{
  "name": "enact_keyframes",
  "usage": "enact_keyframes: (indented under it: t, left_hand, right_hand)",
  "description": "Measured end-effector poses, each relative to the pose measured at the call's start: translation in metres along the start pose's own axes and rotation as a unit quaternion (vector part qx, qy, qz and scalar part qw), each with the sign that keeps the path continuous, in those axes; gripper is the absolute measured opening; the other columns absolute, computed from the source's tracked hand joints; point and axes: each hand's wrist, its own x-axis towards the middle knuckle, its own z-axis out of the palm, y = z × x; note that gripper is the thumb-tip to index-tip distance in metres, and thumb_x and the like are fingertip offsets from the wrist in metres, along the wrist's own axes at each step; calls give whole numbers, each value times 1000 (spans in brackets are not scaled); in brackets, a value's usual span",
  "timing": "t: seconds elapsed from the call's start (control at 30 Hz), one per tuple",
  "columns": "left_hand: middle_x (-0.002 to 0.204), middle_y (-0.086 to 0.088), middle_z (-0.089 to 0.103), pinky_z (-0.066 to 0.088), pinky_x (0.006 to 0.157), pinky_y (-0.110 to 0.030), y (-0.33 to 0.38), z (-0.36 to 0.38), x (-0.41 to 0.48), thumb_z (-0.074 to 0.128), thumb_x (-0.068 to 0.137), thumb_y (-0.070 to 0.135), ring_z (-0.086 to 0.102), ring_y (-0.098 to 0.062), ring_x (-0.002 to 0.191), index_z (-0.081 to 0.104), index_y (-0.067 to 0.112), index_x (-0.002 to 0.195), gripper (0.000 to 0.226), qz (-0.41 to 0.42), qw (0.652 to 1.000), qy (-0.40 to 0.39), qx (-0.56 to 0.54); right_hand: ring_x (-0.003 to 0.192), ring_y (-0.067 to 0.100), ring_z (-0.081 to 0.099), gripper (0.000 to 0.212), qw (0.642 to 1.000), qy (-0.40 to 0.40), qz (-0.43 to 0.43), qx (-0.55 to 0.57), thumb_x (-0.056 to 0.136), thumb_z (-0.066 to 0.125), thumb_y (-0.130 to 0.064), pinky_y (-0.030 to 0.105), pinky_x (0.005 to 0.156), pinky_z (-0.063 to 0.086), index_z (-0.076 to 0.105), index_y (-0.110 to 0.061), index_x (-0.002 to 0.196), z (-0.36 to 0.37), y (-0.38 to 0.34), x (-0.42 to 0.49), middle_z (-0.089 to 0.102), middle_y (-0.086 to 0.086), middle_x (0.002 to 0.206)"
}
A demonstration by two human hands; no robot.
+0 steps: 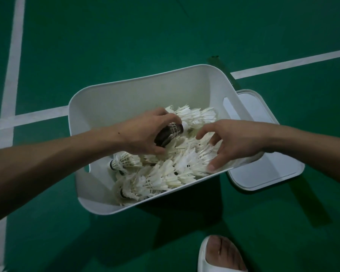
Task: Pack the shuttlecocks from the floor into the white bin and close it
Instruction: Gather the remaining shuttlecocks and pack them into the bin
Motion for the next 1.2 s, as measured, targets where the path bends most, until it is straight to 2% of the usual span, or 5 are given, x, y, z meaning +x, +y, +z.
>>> enact_keyframes:
  t: [0.23, 0.43, 0.73, 0.9, 1.2]
  left_hand:
    - [125, -3, 59, 44, 86, -24, 11, -13, 2, 78, 73, 35, 56, -14, 101, 41, 25, 128, 67, -35, 997, 50, -55]
    - [112, 12, 53, 35, 72, -6, 33, -20, 12, 78, 70, 45, 51, -5, 97, 43, 27, 127, 69, -26, 987, 95, -128]
    - [118, 4, 54, 57, 81, -36, 50, -3, 19, 75, 71, 48, 65, -10, 92, 26, 26, 127, 78, -48, 958, 98, -264]
    - [132, 3, 35, 45, 93, -22, 39, -3, 2, 76, 72, 45, 46, -13, 115, 32, 27, 132, 77, 70, 990, 28, -118]
    - [154, 12, -7, 23, 113, -48, 53, 9, 13, 76, 73, 35, 10, -24, 141, -3, 53, 144, 107, 154, 964, -185, 115]
  right_hand:
    - [78, 7, 67, 55, 996, 89, -14, 27, 62, 85, -41, 25, 71, 55, 59, -33, 110, -17, 11, -7, 67, -12, 103]
    - [111, 4, 54, 87, 970, 202, -107, 84, 55, 88, -36, 29, 88, 54, 42, -38, 129, -9, 4, -4, 54, -15, 124]
    - [85, -2, 60, 76, 957, 262, -121, 42, 67, 84, -30, 8, 77, 47, 41, -34, 129, -3, 8, -2, 59, -13, 104]
    - [91, 15, 58, 70, 960, 272, -69, -16, 67, 82, -16, 20, 79, 44, 48, -31, 126, -5, 21, -1, 56, -5, 102]
    - [92, 18, 56, 68, 968, 235, -78, -37, 70, 79, -20, 28, 85, 50, 45, -35, 127, -9, 21, 2, 49, 1, 104]
